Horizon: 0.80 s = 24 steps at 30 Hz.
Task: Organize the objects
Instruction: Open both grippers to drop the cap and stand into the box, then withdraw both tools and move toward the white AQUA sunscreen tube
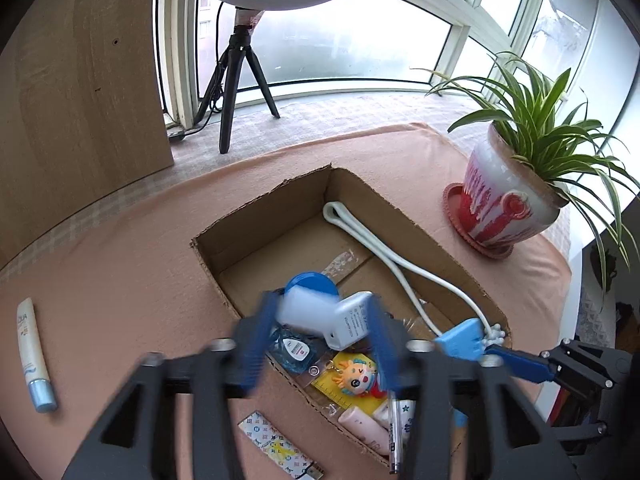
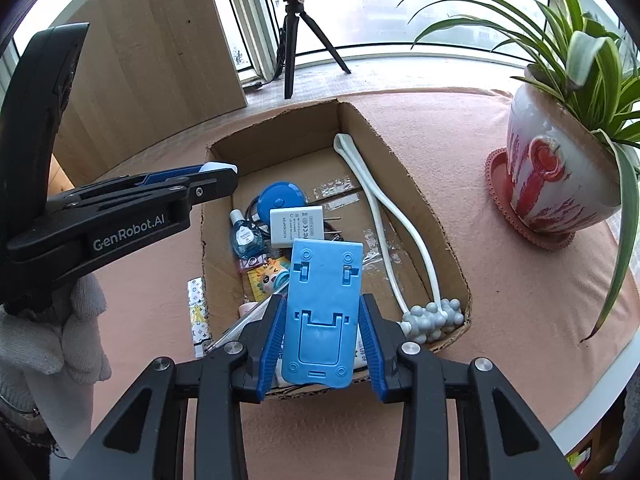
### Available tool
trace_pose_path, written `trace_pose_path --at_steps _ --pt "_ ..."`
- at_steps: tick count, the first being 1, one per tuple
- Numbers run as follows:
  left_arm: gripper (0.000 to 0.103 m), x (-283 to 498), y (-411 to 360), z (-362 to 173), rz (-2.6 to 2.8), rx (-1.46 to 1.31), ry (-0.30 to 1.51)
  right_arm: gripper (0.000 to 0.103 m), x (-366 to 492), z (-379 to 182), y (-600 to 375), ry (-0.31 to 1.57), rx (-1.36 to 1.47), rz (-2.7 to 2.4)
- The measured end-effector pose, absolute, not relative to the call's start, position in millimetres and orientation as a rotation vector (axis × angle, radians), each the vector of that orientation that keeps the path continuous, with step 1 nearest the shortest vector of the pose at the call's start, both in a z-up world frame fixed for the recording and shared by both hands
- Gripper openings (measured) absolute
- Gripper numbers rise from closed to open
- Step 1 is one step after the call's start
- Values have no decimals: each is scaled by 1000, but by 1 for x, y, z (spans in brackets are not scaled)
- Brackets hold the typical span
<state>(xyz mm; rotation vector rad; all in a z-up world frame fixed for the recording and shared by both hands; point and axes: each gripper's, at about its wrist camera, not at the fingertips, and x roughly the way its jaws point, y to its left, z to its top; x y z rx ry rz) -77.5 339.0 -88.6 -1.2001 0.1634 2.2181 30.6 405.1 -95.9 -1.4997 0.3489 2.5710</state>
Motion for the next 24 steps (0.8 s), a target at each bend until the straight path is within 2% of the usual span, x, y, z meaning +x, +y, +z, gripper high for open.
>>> trace_pose_path --at_steps 2,4,5,24 --pt "71 -75 338 -86 2236 -1177 178 42 32 -94 407 367 -1483 2592" --pt "71 -76 335 -86 2249 -1183 180 56 32 -92 407 381 -1478 2598" --pt "71 -77 332 -86 2253 -1191 168 57 33 -91 407 382 -1469 2600" --pt "71 -74 230 -90 2346 -1271 88 57 25 -83 371 449 -1494 2673"
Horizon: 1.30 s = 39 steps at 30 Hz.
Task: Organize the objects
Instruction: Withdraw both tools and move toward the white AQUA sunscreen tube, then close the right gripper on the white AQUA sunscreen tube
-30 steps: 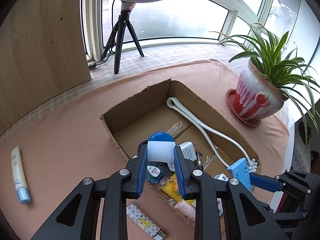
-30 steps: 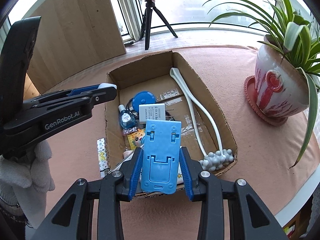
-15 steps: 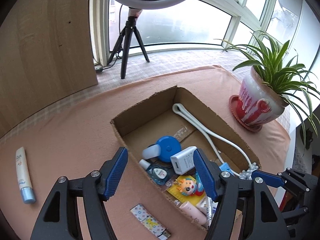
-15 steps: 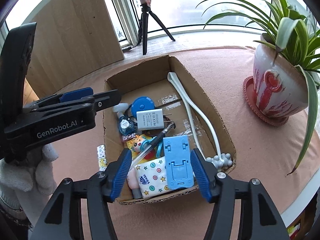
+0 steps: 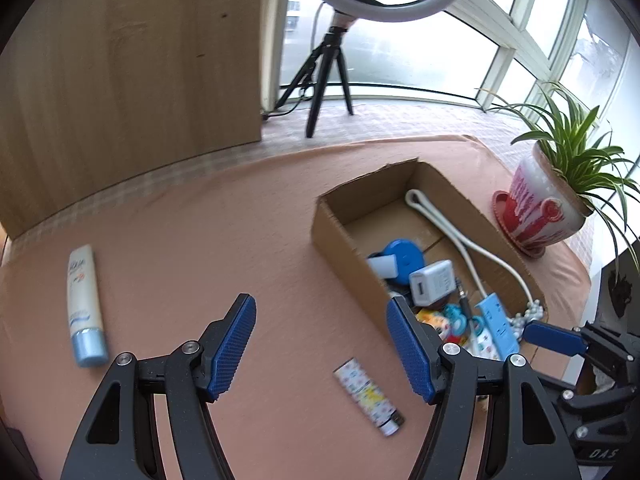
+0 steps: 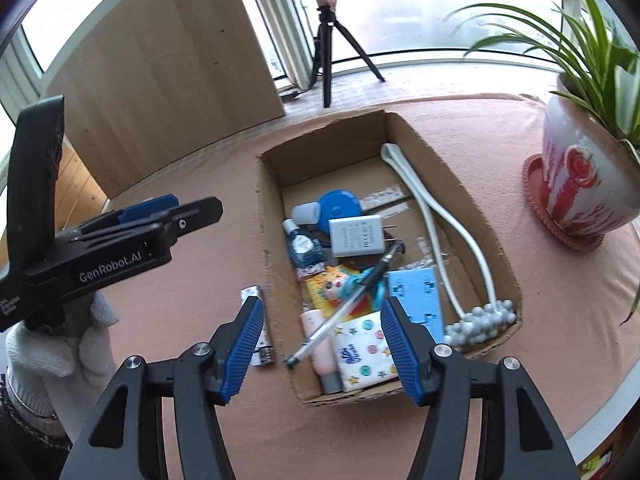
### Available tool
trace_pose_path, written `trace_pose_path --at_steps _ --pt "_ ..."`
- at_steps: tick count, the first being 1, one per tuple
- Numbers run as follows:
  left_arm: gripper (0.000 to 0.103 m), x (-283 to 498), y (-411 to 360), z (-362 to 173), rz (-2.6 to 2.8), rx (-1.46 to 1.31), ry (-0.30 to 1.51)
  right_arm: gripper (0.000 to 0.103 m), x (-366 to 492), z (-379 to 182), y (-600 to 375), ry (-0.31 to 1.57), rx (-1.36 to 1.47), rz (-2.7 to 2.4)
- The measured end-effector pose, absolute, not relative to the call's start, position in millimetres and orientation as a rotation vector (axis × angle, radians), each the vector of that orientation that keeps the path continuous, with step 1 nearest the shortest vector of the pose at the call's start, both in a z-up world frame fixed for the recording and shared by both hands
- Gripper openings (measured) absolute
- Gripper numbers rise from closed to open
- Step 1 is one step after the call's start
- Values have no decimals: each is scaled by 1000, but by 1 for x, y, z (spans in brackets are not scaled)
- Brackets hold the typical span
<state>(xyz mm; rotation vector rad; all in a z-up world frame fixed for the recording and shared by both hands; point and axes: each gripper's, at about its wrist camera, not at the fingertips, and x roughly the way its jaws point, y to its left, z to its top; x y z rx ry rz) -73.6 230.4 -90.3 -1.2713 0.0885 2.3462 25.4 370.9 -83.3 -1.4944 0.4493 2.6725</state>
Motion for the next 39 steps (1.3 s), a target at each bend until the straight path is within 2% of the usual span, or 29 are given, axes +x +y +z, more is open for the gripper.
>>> trace_pose_path --at_steps 11,22,32,39 --pt "71 -86 111 -97 2478 -1367 -56 57 -8 -79 322 439 -1535 2779" --pt "72 -123 1 -119 2514 -1462 -173 57 -94 -81 237 461 -1679 2894" --pt "73 -160 -26 -159 2423 -1522 -253 57 -172 -129 171 613 -1918 2824" --pt "73 -167 -29 -168 2400 -1497 -308 57 -211 -170 152 753 -2051 2701"
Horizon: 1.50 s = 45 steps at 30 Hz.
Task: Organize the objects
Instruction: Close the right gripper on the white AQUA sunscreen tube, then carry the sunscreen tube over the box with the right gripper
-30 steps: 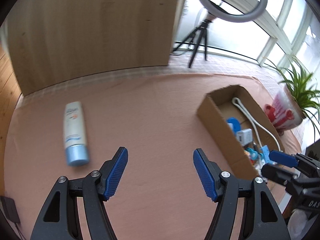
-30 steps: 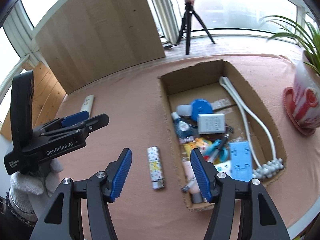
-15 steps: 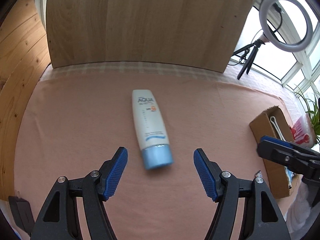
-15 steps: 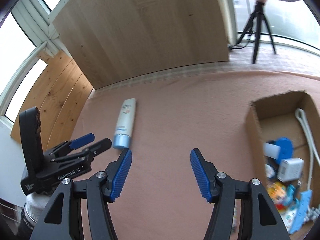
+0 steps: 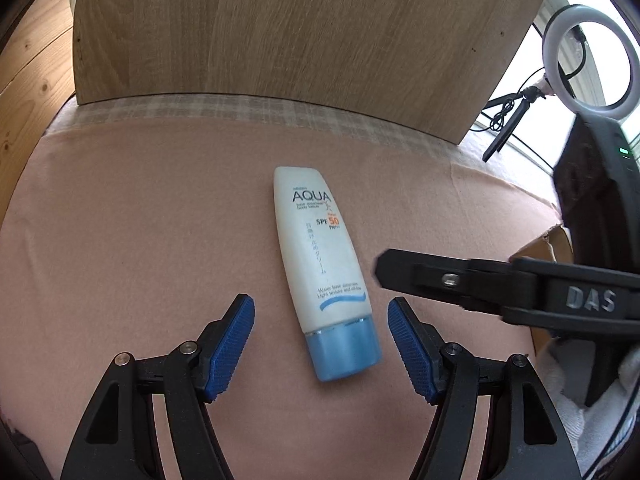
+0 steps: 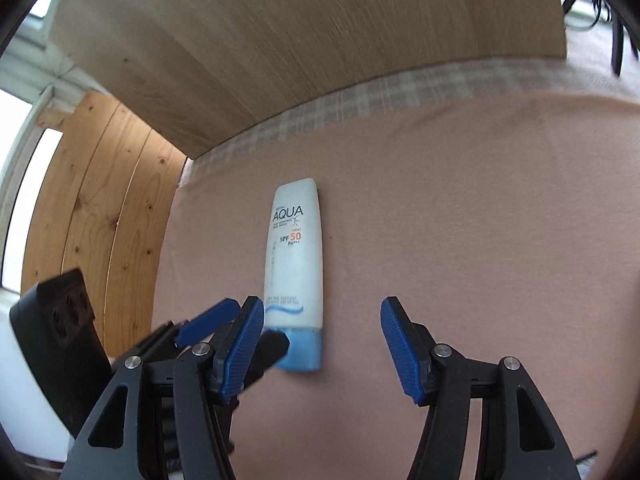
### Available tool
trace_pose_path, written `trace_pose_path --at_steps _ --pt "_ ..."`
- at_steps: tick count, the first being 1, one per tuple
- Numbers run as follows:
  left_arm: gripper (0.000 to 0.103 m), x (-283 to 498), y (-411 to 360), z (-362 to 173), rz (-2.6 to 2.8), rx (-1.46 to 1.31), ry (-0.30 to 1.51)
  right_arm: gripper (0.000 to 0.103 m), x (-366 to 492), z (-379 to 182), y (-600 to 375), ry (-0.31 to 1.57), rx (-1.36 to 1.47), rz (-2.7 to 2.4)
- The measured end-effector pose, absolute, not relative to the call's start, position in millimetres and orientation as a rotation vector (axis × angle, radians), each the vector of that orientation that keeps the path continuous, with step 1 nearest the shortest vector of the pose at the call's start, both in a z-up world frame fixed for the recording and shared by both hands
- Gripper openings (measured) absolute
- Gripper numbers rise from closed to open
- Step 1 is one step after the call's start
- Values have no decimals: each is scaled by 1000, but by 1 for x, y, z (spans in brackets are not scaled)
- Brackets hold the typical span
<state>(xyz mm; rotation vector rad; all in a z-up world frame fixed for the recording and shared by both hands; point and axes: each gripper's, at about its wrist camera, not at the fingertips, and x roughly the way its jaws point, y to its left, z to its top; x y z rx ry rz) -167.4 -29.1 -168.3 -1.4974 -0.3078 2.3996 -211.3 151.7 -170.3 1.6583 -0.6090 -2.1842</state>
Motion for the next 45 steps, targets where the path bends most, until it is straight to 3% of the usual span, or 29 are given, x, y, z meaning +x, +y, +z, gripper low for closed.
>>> trace_pose_path --at_steps 5,10,14,23,45 --pt "72 -174 -21 -172 2370 -1499 -305 57 -225 -187 146 -667 1696 -2124" --pt "56 -180 -6 -180 2334 -1503 -260 56 -233 -194 135 -593 1714 -2126" --pt "53 -181 -5 -183 2326 -1497 -295 37 -235 -193 125 -538 1719 -2107" --pt "51 -155 -5 -182 2295 -1490 -368 37 -223 -194 124 -511 1713 -2106" --pt "49 -57 128 -92 2258 -1255 -193 37 -107 -129 233 -577 1548 -2336"
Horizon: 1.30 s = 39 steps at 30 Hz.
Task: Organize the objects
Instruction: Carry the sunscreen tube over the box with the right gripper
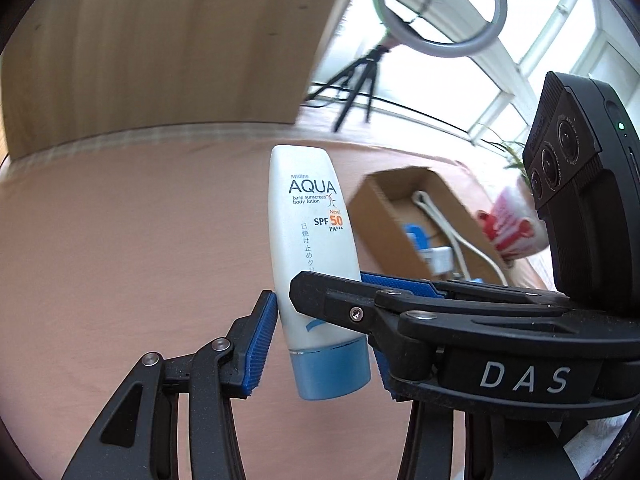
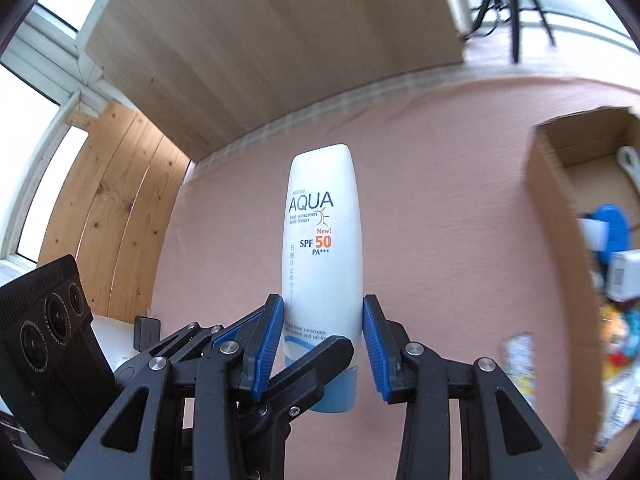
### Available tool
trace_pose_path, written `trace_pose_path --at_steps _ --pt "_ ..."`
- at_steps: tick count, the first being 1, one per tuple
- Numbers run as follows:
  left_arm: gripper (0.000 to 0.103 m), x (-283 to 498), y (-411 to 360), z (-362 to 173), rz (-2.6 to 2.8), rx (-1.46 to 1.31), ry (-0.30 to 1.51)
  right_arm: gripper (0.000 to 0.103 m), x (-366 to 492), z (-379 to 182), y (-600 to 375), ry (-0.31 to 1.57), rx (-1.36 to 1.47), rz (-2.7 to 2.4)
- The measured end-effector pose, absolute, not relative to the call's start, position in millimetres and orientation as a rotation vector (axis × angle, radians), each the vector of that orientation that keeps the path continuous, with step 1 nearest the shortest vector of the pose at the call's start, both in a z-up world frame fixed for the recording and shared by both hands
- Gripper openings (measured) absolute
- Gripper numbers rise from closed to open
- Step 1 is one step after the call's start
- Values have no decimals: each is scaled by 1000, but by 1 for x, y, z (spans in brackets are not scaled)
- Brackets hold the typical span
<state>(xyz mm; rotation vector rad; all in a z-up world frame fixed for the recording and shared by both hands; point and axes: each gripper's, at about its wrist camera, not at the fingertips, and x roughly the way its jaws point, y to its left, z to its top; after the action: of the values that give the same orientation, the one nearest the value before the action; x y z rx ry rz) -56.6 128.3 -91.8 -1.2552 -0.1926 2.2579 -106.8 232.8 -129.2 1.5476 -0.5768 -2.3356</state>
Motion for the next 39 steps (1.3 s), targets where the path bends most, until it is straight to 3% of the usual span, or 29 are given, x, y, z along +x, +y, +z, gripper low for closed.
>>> trace_pose_path --at_steps 22,39 --pt "49 -38 293 -72 2077 -1163 -44 37 -44 -91 370 -653 1524 -2563" --pt "49 -48 322 -80 2034 -1171 -18 37 -47 -97 409 -646 1564 -2608"
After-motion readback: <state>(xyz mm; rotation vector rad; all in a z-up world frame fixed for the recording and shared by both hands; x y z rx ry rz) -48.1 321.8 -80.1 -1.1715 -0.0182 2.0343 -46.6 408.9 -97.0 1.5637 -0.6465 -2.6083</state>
